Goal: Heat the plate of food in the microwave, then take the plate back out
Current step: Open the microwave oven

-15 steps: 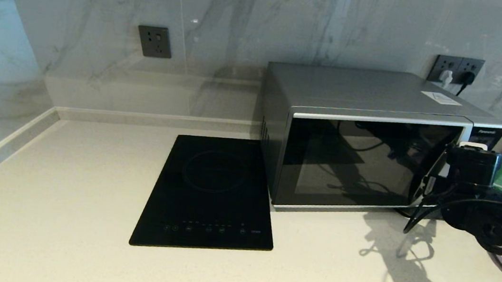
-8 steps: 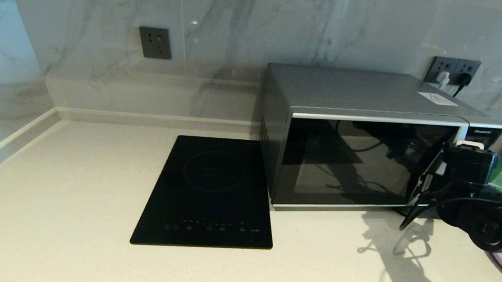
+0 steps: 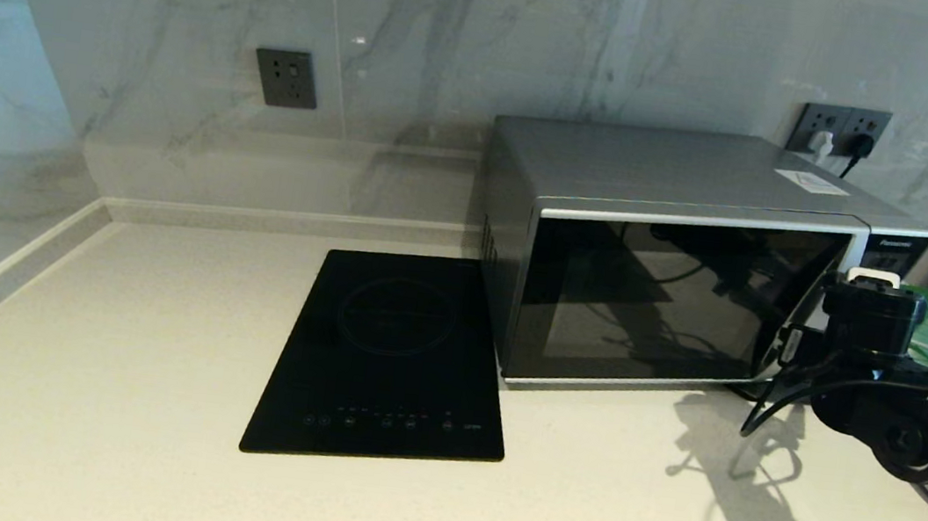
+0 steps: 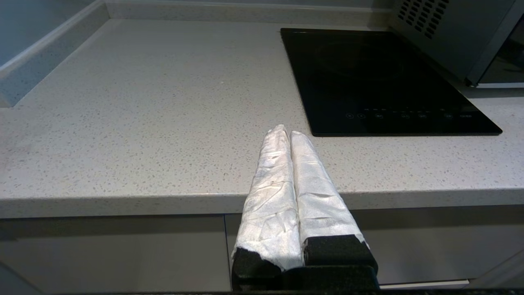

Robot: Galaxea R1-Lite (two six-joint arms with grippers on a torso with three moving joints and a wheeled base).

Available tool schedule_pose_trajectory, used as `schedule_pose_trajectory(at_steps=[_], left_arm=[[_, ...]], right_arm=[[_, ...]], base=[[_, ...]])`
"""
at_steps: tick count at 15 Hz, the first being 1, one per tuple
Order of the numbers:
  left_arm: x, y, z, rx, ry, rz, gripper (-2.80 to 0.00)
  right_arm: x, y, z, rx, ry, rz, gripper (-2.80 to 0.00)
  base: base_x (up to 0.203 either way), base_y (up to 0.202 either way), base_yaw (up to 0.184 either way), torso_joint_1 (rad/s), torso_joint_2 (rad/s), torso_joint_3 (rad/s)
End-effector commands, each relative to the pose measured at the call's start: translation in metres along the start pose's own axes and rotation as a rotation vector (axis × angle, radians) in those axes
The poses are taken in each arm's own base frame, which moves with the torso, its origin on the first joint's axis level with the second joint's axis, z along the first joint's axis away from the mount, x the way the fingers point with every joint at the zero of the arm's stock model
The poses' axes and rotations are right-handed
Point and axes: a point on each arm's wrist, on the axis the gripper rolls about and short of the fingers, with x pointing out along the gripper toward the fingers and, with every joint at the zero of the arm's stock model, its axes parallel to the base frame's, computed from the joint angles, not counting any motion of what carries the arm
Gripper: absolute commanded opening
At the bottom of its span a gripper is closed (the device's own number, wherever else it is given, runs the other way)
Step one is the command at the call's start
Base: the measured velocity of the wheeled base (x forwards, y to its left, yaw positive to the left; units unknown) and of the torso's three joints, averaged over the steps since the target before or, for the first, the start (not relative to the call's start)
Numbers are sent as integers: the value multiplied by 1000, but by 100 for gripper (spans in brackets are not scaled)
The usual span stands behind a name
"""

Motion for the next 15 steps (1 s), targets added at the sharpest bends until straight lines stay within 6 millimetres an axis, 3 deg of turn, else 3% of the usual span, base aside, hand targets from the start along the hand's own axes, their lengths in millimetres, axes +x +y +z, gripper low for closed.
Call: schedule_pose_trajectory(at_steps=[1,6,15], left_arm=[[0,0,0,-1,0,1,-280],[0,0,0,-1,0,1,-280],[0,0,0,-1,0,1,-280]], right_arm=[[-8,-2,-7,-4,-3,5,0],[-8,-3,-13,-5,-5,4,0],[12,9,-8,12,-28,-14,0]], base=[[0,0,0,0,0,0],[0,0,0,0,0,0],[0,0,0,0,0,0]])
